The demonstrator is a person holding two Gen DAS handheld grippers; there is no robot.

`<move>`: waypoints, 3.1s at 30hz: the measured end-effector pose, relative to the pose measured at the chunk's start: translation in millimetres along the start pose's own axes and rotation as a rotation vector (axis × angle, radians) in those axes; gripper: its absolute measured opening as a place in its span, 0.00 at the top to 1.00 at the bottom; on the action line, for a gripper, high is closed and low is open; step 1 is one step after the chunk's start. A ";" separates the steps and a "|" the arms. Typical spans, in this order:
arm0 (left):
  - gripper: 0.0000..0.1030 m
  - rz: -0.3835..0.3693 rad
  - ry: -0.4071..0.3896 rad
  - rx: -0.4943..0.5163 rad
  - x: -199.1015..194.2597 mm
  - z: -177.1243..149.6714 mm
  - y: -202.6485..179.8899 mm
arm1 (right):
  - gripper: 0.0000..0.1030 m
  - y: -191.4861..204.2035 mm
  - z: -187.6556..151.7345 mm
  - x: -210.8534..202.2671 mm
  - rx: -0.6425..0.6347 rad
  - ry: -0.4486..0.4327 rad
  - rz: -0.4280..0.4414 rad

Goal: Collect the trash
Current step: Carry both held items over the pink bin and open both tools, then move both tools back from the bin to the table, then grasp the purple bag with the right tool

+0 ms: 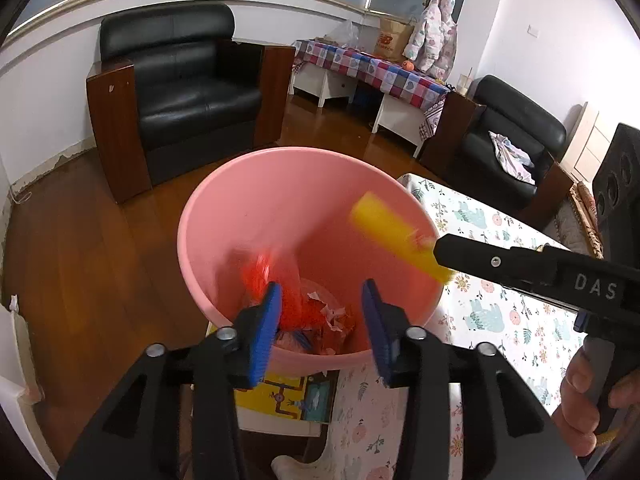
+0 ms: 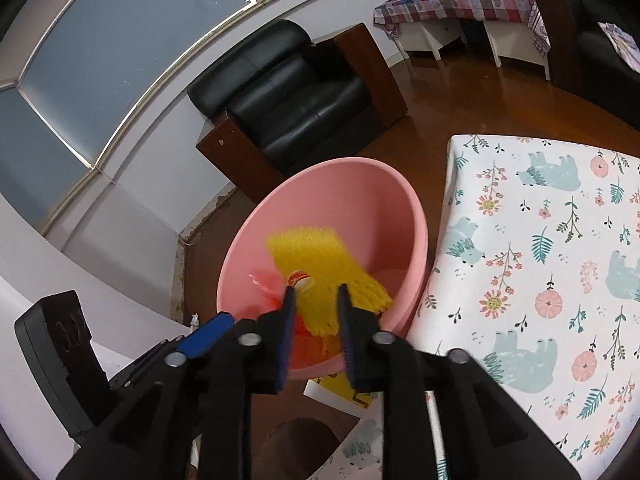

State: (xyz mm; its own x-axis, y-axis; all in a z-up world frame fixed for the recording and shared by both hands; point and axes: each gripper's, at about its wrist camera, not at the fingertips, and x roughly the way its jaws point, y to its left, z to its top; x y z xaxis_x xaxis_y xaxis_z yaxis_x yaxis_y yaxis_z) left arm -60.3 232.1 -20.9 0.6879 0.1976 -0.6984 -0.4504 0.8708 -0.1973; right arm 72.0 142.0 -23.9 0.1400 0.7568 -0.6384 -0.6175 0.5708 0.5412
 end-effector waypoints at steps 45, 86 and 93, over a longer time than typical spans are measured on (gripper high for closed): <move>0.57 -0.291 -0.069 0.235 12.8 -5.0 -184.6 | 0.58 -215.4 -38.8 -171.4 0.188 -0.326 -0.571; 0.57 -0.300 0.133 0.420 171.5 6.6 -307.8 | 0.80 -249.7 -73.0 -174.2 0.324 -0.328 -0.489; 0.69 -0.313 0.138 0.445 170.7 -2.5 -318.3 | 0.80 -261.6 -74.7 -178.4 0.366 -0.327 -0.453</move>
State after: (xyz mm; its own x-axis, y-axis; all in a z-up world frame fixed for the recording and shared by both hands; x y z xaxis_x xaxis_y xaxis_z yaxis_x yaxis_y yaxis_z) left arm 199.1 -12.4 -79.0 0.6560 -0.1356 -0.7425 0.0676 0.9903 -0.1210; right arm 150.7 -166.2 -92.6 0.5867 0.4412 -0.6791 -0.1480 0.8829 0.4457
